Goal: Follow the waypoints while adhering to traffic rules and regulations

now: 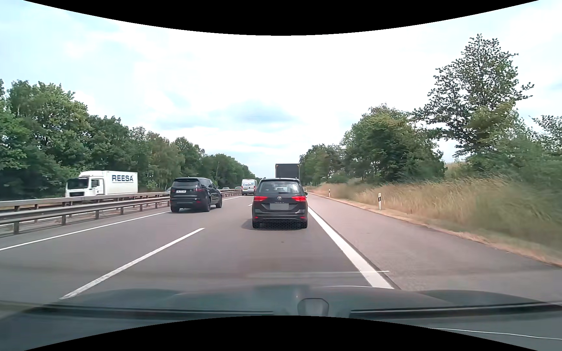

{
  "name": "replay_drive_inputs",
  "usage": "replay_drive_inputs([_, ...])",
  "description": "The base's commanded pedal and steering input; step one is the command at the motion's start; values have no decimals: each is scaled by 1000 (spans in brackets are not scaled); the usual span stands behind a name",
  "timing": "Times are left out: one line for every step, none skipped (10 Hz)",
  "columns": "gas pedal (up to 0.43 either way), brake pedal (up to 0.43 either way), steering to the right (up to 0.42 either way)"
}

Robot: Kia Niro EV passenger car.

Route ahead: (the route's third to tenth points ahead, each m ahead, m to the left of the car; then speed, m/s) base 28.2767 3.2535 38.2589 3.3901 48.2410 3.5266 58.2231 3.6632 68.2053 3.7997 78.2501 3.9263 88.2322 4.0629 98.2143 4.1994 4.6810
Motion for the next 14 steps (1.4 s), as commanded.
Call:
replay_drive_inputs([98, 0, -4])
replay_drive_inputs([98, 0, -3])
replay_drive_inputs([98, 0, -4])
replay_drive_inputs([98, 0, -3])
replay_drive_inputs([98, 0, -3])
replay_drive_inputs([98, 0, -3])
replay_drive_inputs([98, 0, -4])
replay_drive_inputs([98, 0, -3])
replay_drive_inputs([98, 0, -3])
replay_drive_inputs([98, 0, -3])
replay_drive_inputs([98, 0, -3])
replay_drive_inputs([98, 0, -3])
replay_drive_inputs([98, 0, -3])
replay_drive_inputs([98, 0, -3])
